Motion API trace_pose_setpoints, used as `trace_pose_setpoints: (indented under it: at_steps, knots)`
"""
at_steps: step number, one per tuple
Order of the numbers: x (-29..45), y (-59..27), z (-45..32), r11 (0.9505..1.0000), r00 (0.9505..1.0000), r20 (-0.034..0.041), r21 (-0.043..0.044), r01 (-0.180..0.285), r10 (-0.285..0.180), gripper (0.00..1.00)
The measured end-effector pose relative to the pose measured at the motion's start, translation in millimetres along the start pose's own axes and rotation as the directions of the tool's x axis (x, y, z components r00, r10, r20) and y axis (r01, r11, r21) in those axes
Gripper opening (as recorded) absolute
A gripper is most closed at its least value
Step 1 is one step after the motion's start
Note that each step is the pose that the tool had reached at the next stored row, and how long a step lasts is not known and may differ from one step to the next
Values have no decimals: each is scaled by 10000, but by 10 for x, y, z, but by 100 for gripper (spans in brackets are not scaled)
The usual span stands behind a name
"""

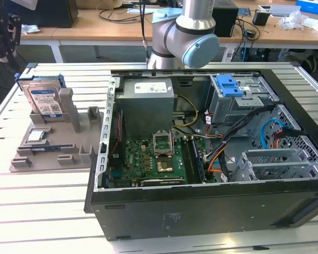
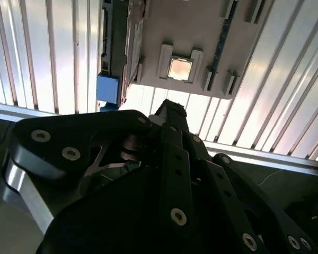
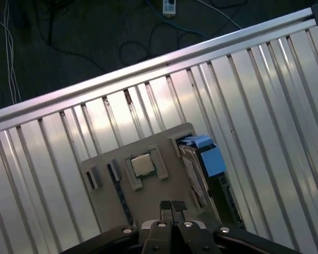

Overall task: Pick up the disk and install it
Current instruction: 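Pick up the disk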

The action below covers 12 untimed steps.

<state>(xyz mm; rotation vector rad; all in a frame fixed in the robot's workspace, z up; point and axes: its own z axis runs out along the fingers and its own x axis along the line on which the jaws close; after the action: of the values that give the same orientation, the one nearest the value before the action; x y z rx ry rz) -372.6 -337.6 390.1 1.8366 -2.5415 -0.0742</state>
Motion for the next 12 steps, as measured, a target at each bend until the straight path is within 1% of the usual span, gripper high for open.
trace_pose_setpoints:
  at_steps: [6, 12]
  knots:
    - [0, 0, 0, 9983, 9983, -23, -15, 586, -586, 10]
    - [0, 0, 0, 9931, 9931, -47, -30, 1172, -1172, 10]
